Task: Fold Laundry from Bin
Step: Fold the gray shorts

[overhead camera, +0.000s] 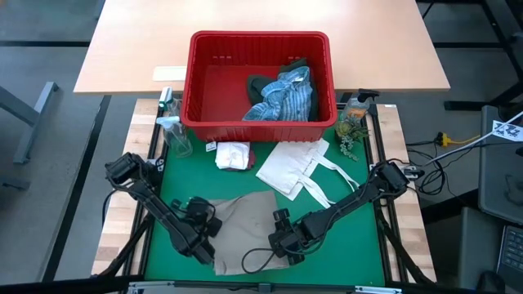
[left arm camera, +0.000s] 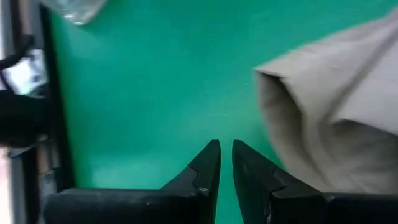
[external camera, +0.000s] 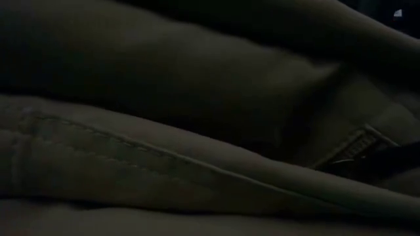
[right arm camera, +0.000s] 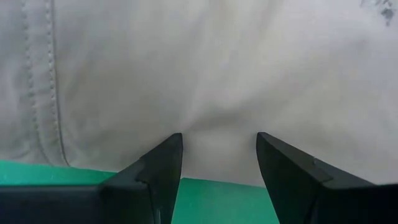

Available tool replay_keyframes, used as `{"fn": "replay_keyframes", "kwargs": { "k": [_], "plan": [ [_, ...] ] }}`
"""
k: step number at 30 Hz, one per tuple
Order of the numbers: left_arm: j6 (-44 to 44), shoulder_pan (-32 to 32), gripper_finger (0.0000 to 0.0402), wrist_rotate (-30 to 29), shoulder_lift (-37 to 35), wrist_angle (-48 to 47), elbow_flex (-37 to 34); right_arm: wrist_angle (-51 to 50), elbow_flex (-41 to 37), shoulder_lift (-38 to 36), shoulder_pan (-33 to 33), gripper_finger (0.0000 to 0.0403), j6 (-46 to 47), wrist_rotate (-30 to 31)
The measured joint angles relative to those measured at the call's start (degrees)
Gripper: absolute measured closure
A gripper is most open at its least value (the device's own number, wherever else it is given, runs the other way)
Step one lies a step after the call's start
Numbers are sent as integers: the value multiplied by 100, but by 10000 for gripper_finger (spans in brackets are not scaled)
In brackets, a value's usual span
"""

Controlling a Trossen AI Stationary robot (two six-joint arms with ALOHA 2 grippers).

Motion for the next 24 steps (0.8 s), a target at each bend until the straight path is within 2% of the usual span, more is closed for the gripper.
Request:
{"fn": "replay_keyframes", "kwargs": {
  "k": [5, 12, 17, 20, 24],
  "plan": [
    [71, -25, 363, 24, -177, -266, 129, -7, 2, -33, 0, 196, -11, 2],
    [805, -25, 363, -27, -422, -222, 1096, -2, 2, -92, 2, 196, -13, 4],
    [1495, -32, 363, -730, -431, 835, 1427, -1, 2, -99, 2, 196, -14, 4],
    [1964, 5, 363, -1127, -431, 1728, 1200, -2, 2, -99, 2, 196, -14, 4],
    [2190, 138, 363, -1174, -428, 2712, 629, -1, 2, -99, 2, 196, -14, 6]
  ]
}}
